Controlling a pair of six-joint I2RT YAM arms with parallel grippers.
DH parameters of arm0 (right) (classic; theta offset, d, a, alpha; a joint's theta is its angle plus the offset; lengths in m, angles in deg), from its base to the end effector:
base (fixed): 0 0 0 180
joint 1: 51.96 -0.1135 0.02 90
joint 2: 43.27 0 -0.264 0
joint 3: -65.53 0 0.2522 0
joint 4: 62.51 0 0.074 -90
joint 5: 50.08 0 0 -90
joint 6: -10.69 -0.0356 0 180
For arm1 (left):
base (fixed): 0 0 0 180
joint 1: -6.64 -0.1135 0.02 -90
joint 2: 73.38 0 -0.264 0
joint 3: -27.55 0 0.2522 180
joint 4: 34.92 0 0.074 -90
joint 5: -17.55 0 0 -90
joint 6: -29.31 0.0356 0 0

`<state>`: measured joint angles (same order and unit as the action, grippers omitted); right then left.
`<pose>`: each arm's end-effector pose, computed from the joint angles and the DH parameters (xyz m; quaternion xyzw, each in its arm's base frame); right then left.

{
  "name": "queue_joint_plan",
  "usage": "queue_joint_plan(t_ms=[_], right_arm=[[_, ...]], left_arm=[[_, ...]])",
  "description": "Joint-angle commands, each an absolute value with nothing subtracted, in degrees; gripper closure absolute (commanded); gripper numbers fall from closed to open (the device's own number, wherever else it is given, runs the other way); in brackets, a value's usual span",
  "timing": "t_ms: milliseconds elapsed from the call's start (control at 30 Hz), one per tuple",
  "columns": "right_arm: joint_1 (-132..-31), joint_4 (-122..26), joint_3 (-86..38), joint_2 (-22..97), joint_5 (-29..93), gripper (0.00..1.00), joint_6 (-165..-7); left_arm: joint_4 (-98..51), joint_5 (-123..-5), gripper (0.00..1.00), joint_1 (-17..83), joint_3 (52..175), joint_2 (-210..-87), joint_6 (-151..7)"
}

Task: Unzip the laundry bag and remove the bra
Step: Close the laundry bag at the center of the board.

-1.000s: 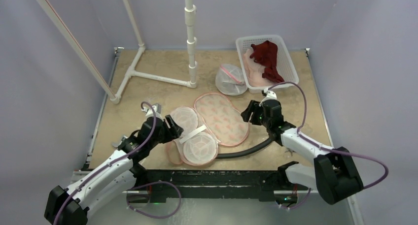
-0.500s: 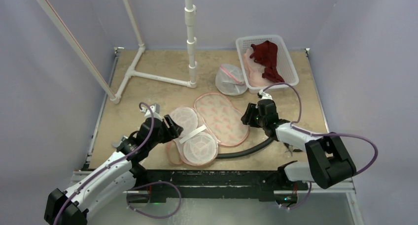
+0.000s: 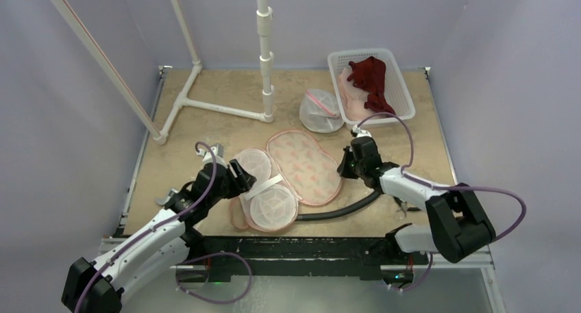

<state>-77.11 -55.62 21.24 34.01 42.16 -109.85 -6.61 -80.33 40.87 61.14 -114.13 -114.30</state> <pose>0.2337 0.1082 0.1634 0.0509 0.9043 0.1821 0.3827 0.1344 -0.0855 0.1910 -0.1803 0.8688 -0.2730 0.3716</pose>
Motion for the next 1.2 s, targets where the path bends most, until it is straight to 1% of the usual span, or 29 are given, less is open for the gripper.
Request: queue_joint_plan(t_ms=[0, 133, 233, 400, 533, 667, 767, 900, 1033, 1133, 1167], right_arm=[[-77.4, -51.7, 15.6, 27.0, 43.0, 1.0, -106.8], [-77.5, -49.0, 12.2, 21.1, 40.0, 1.0, -102.8], [-77.5, -47.5, 10.1, 18.2, 34.7, 1.0, -100.6], [-80.3, -50.1, 8.8, 14.4, 27.3, 1.0, -97.8], [-87.5, -52.5, 9.0, 13.3, 31.3, 1.0, -94.7], [-98.5, -55.0, 9.3, 13.9, 39.4, 1.0, -92.7], [-106.2, -57.9, 9.2, 15.6, 45.2, 1.0, -91.2], [-115.2, -61.9, 8.5, 20.3, 48.4, 1.0, -88.4], [-120.9, -63.9, 7.0, 27.1, 49.8, 1.0, -86.3], [-122.9, -64.4, 6.6, 31.7, 49.4, 1.0, -86.4], [-123.6, -64.5, 6.7, 32.8, 48.7, 0.96, -86.5]], left_arm=[[-6.8, -80.9, 0.42, 40.6, 65.5, -114.1, -113.7], [-3.9, -82.8, 0.42, 40.6, 68.4, -114.1, -112.2], [-2.6, -84.5, 0.42, 40.6, 70.0, -114.2, -111.2], [-2.1, -85.5, 0.42, 40.6, 71.7, -115.1, -110.6], [-1.9, -85.8, 0.42, 40.7, 72.0, -115.8, -111.0], [0.0, -87.4, 0.42, 40.6, 71.8, -115.4, -111.8], [2.9, -90.1, 0.42, 40.6, 72.3, -114.4, -112.3], [7.4, -94.1, 0.41, 40.6, 74.1, -112.3, -112.2], [11.1, -97.7, 0.41, 40.6, 76.1, -110.4, -111.9], [13.6, -99.7, 0.4, 40.6, 77.1, -109.6, -112.6], [14.4, -100.4, 0.4, 40.6, 77.3, -109.4, -113.2]])
